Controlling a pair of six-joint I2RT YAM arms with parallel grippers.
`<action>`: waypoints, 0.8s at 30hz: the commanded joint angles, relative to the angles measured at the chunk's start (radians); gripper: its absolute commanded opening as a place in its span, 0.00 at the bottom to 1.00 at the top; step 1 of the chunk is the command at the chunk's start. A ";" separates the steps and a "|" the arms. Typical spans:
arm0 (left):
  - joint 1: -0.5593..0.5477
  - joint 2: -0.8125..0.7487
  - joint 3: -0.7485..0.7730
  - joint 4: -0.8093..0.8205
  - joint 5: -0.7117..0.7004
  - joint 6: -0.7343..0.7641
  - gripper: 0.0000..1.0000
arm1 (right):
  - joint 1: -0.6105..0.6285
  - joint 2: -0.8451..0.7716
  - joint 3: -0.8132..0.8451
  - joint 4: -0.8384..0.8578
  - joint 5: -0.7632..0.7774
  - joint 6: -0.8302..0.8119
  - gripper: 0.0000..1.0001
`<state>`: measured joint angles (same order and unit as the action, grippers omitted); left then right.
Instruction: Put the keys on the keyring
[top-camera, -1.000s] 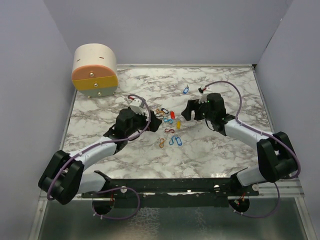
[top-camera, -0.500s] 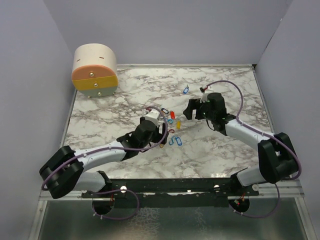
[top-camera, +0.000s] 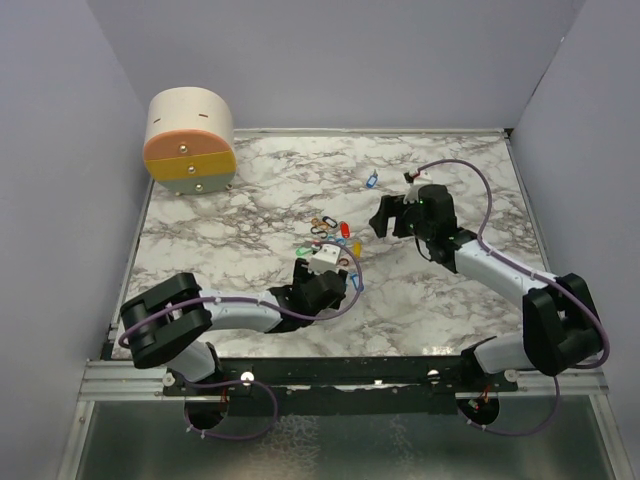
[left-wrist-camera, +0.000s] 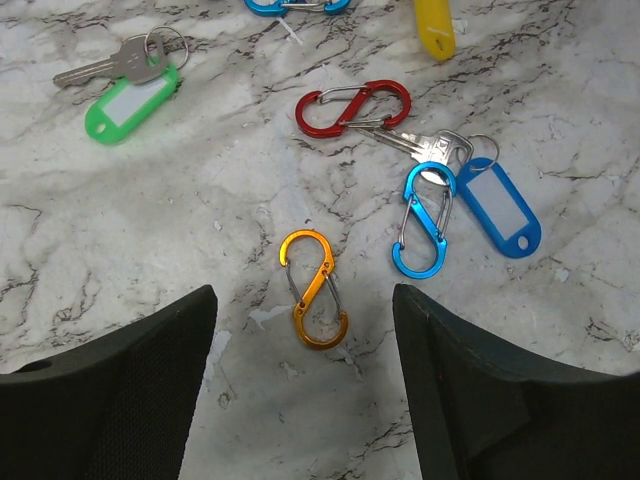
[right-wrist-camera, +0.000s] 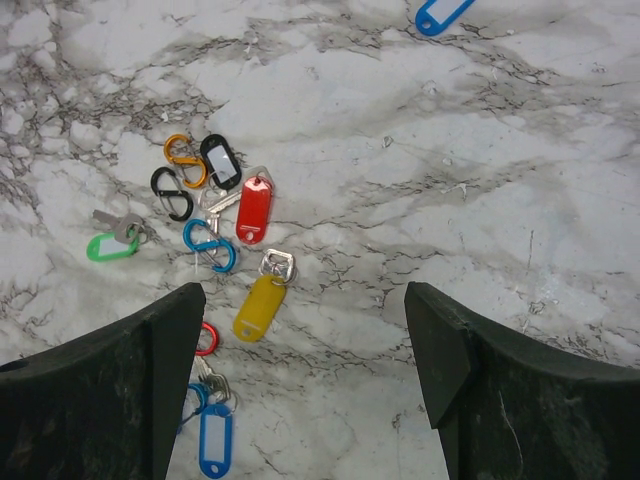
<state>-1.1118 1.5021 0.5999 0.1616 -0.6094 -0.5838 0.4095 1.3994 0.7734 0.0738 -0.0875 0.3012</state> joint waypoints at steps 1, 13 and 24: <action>-0.011 0.015 0.034 -0.013 -0.107 -0.040 0.72 | 0.003 -0.037 0.005 -0.005 0.032 -0.010 0.82; -0.012 0.063 0.046 -0.030 -0.112 -0.053 0.64 | 0.003 -0.038 0.007 -0.010 0.037 -0.011 0.82; -0.012 0.099 0.063 -0.055 -0.094 -0.063 0.55 | 0.003 -0.035 0.008 -0.014 0.043 -0.009 0.82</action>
<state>-1.1179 1.5852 0.6422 0.1314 -0.6895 -0.6304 0.4095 1.3819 0.7734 0.0692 -0.0734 0.3012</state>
